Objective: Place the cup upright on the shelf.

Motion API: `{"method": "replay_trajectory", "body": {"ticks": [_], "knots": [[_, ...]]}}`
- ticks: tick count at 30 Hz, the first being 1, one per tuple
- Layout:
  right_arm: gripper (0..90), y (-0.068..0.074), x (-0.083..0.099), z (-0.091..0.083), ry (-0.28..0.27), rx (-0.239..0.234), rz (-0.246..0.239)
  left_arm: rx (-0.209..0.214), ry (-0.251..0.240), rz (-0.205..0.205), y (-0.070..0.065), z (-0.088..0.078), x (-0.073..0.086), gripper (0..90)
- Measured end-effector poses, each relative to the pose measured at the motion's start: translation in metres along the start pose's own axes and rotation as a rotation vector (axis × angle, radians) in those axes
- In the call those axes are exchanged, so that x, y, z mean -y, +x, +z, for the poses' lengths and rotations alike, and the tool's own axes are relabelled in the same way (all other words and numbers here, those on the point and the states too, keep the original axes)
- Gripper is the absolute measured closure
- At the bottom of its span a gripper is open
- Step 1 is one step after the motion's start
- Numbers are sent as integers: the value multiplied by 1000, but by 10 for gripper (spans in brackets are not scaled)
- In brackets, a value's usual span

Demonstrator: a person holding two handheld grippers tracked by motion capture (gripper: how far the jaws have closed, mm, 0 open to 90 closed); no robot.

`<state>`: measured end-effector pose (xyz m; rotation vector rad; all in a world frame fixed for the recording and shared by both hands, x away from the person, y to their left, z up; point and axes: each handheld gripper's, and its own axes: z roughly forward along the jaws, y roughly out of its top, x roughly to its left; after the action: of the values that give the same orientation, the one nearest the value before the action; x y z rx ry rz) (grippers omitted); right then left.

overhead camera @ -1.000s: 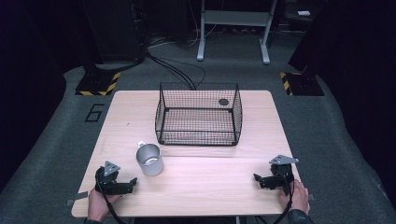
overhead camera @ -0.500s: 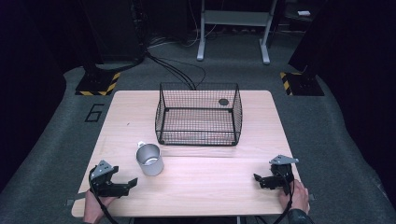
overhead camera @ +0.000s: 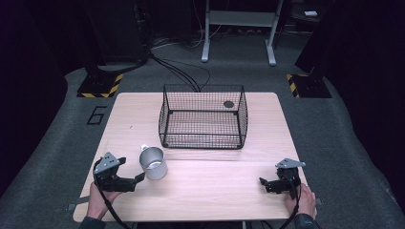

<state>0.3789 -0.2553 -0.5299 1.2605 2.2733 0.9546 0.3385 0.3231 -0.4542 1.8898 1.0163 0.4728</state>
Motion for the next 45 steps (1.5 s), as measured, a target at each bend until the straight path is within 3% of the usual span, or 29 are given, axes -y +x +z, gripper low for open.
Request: {"method": "replay_trajectory", "body": {"ticks": [1, 18, 30, 33, 45], "knots": [[0, 0, 0, 0, 0, 0, 0, -4, -3, 22, -1, 2, -5, 0], [0, 0, 0, 0, 0, 0, -1, 47, 14, 80, -4, 34, -31, 0], [0, 0, 0, 0, 0, 0, -1, 75, 29, 83, -1, 53, -38, 4], [0, 0, 0, 0, 0, 0, -1, 89, 49, 105, -2, 56, -39, 13], [0, 0, 0, 0, 0, 0, -1, 62, 65, 143, -5, 61, -36, 56]]}}
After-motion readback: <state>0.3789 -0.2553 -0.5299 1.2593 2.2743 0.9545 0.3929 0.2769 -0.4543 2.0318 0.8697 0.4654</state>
